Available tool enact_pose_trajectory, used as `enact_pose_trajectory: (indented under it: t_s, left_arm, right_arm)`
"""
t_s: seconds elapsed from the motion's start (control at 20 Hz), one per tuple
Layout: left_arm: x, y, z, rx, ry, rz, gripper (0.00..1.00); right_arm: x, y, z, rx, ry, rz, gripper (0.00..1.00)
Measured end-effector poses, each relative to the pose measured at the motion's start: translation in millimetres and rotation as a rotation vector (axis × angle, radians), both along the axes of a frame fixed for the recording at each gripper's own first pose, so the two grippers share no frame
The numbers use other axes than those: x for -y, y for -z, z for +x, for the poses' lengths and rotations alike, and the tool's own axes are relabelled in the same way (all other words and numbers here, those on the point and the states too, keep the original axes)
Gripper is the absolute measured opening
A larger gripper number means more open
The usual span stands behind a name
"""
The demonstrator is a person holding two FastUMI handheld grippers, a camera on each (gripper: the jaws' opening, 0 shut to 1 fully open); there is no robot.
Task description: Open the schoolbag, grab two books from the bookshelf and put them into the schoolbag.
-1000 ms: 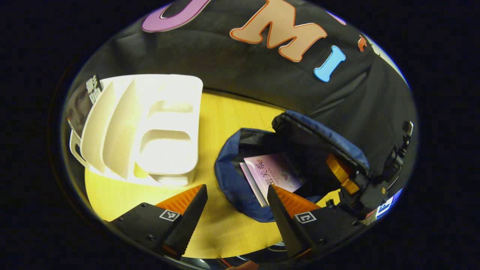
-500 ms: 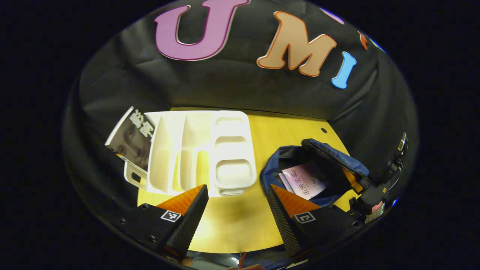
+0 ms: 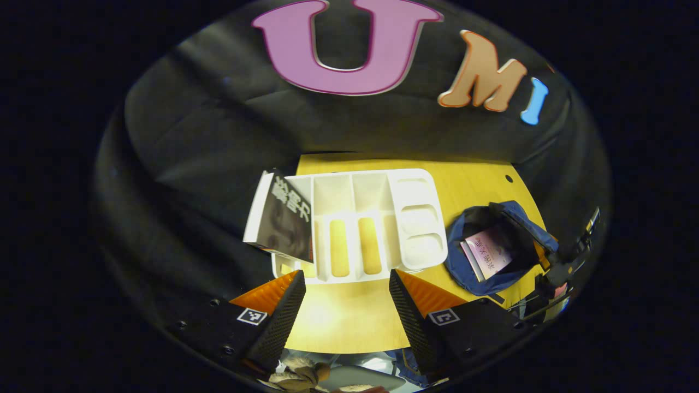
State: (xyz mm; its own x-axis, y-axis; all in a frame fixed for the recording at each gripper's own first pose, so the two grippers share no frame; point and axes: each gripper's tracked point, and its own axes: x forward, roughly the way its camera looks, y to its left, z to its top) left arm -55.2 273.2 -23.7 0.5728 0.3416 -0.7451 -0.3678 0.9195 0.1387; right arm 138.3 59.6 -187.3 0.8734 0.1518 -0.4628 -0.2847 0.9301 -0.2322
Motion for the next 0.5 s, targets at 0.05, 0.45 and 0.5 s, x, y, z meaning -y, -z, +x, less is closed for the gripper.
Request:
enact_pose_trajectory:
  t_s: [0.05, 0.45, 0.5]
  left_arm:
    - [-10.8, -3.9, -1.7, -0.01, -0.03, -0.027, 0.9]
    - [-137.5, 7.5, 1.5, -0.127, -0.178, 0.012, 0.88]
    - [-149.7, 12.5, 4.5, -0.132, -0.19, 0.017, 0.87]
  right_arm:
    - [-0.7, 0.7, -0.1, -0.003, 0.003, 0.004, 0.07]
    - [-6.0, 8.1, 1.4, -0.035, 0.022, -0.013, 0.07]
    - [-5.9, 8.1, 0.6, -0.036, 0.023, -0.018, 0.07]
